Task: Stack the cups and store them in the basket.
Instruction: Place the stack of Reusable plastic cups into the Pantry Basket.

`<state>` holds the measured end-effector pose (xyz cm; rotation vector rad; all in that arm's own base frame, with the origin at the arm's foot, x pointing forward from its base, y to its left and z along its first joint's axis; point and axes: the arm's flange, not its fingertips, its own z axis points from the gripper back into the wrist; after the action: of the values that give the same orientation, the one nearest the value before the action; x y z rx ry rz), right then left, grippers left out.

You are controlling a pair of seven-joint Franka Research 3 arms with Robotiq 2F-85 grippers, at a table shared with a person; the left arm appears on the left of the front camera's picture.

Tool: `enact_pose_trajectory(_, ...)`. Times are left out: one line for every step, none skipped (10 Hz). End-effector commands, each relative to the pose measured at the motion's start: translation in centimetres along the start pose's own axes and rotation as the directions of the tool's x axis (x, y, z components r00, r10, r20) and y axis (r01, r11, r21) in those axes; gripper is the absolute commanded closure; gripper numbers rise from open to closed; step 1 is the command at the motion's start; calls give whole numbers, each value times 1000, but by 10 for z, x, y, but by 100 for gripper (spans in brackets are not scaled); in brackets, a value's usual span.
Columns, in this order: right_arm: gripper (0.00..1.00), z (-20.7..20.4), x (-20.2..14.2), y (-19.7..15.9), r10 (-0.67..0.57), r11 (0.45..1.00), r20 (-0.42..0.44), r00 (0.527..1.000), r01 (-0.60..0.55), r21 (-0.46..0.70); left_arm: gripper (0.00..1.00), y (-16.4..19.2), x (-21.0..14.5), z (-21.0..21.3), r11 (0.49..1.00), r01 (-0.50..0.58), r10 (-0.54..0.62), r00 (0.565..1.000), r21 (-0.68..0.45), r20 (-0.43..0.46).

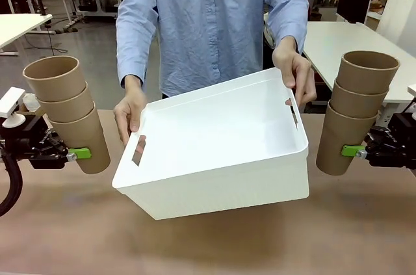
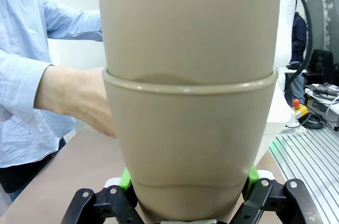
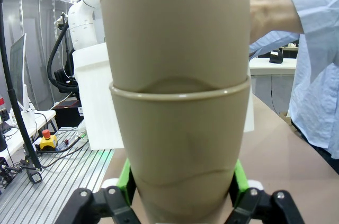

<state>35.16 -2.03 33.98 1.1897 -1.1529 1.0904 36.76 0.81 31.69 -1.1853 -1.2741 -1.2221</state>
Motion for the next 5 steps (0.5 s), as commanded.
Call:
enact_pose_trajectory(15, -3, 4, -1, 10, 1000, -1, 1000, -10, 2, 14, -20, 38, 3, 998, -8, 7, 1000, -55, -25)
enact_pose_trajectory(15, -3, 4, -1, 10, 1000, -1, 1000, -10, 2, 14, -34, 64, -5, 997, -25, 22, 999, -73, -45)
enact_pose_trajectory(15, -3, 4, -1, 10, 1000, -1, 1000, -10, 2, 14, -42, 92, -12, 993, -41, 33, 996, -107, -79)
enact_pose_trajectory(15, -3, 4, -1, 10, 1000, -1, 1000, -10, 2, 14, -45, 115, -19, 991, -66, 51, 991, -120, -124)
enact_pose_trajectory(15, -3, 4, -1, 10, 1000, -1, 1000, -10, 2, 14, -49, 138, -32, 988, -102, 81, 981, -113, -175)
